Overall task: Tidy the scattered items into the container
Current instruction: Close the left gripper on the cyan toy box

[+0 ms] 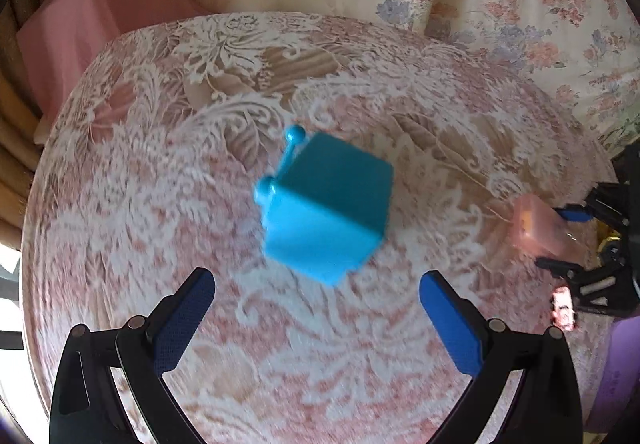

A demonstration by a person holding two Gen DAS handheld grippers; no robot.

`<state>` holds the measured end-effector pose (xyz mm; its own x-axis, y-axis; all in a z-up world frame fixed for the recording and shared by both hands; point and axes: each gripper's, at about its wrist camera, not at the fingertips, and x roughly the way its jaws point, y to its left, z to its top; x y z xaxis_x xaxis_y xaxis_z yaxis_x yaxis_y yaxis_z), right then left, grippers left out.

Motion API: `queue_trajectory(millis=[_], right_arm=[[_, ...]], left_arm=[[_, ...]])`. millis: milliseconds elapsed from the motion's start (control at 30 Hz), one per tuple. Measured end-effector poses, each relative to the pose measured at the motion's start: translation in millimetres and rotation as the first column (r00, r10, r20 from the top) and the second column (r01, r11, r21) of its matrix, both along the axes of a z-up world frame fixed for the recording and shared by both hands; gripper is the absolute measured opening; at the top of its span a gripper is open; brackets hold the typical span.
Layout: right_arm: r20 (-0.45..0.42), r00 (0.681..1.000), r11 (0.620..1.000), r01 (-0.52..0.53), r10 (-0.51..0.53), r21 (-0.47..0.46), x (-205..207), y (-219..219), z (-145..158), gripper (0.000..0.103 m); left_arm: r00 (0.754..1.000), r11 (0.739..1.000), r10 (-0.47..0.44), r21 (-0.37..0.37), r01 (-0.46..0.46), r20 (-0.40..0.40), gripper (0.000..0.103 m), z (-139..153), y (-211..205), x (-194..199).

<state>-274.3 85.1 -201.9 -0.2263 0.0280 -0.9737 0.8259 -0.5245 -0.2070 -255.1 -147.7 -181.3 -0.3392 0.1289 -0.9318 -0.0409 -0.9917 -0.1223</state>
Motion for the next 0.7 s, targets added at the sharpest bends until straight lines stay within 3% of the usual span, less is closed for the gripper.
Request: queue_trajectory(millis=[133,267,567,700], right_arm=[[0.011,1.0,1.0,0.024,-0.024,-0.009,-7.2,0.2,-0.3,0.056],[0.02,0.999,0.999,0.048,-0.047,-0.021,-16.5,8.6,1.6,0.056],[0.034,0.994,0.994,0.101,-0.1,-0.046,-11.8,24.6,8.5,0.056],[0.042,0.992,0.991,0.121,-0.119,-0.054,-4.1,27.6,12.8,0.056]], left_arm=[[1.0,1.0,0.015,-0.004,-0.015,-0.004,0.103,-6.6,-3.6,-14.8],[1.0,0.999,0.022,0.037,-0.022,-0.001,0.103,-12.1,-13.8,-22.7],[0.999,0.995,-0.042,0.094,0.041,0.003,0.103,-19.8,-11.8,-34.7],[0.999,0.992,-0.049,0.118,0.049,-0.004,0.093,-19.4,-10.8,-33.5]])
